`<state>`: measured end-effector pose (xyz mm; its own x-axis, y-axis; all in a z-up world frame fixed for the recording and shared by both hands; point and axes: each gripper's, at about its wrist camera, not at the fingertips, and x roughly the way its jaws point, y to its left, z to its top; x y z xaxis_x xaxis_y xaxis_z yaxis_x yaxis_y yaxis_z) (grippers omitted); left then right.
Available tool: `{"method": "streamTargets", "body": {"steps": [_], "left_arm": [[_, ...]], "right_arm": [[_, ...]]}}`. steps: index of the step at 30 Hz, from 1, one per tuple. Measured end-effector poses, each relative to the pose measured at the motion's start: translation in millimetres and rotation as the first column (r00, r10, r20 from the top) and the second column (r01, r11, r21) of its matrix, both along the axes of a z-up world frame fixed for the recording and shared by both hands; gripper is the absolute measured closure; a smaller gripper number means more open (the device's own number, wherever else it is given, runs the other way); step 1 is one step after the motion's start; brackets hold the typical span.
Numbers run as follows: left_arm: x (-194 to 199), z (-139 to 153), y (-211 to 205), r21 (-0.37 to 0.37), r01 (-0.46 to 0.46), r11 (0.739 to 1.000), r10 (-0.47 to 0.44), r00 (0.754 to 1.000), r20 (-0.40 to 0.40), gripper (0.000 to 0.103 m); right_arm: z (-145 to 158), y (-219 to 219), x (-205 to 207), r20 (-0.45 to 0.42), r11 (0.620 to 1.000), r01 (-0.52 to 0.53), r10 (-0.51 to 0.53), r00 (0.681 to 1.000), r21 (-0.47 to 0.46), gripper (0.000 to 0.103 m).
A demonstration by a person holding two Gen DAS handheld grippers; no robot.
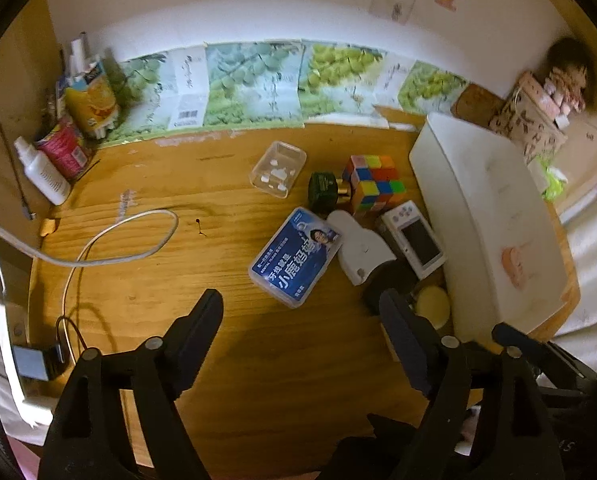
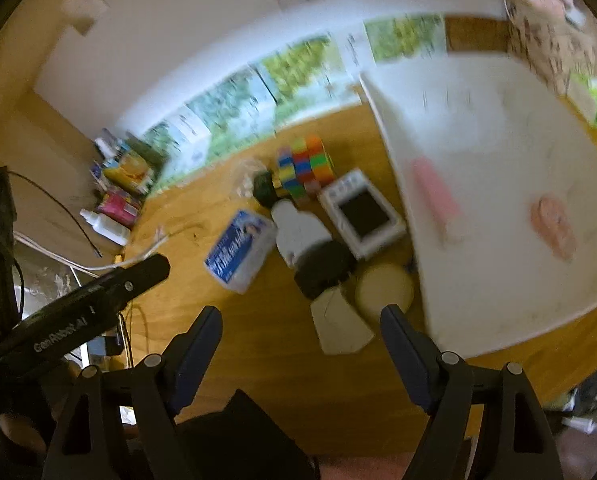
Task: Organize rigid objects
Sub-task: 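Withdraw both tools from the tray toward the remaining items, then grasp the blue floss box with the left tool while the right tool grasps the beige adapter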
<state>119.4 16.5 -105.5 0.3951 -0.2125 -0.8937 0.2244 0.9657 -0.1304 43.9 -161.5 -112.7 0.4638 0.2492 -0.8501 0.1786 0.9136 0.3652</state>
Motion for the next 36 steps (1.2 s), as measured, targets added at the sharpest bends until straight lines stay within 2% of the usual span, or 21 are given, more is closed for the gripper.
{"method": "streamTargets", "body": {"steps": [6, 14, 26, 36], "left_arm": [[15, -23, -6, 0.059, 0.05, 0.997, -0.045, 0.995, -0.085, 0.016], [39, -56, -11, 0.131, 0.089, 0.987, -0.062, 0.979, -0.194, 0.016], [66, -93, -26, 0.187, 0.176, 0.966, -0.11, 0.942, -0.318, 0.016], [84, -117, -30, 0.183, 0.215, 0.959, -0.133, 0.916, -0.378, 0.018]], "right_arm": [[-23, -3, 3, -0.115, 0.997, 0.062, -0.057, 0.992, 0.047, 0.021], [-47, -3, 10, -0.238, 0.991, 0.117, -0.098, 0.966, 0.064, 0.021], [-71, 7, 33, -0.393, 0.994, 0.103, -0.102, 0.914, -0.019, 0.021], [-96, 7, 46, -0.508, 0.99, 0.127, -0.136, 0.851, -0.052, 0.021]]}}
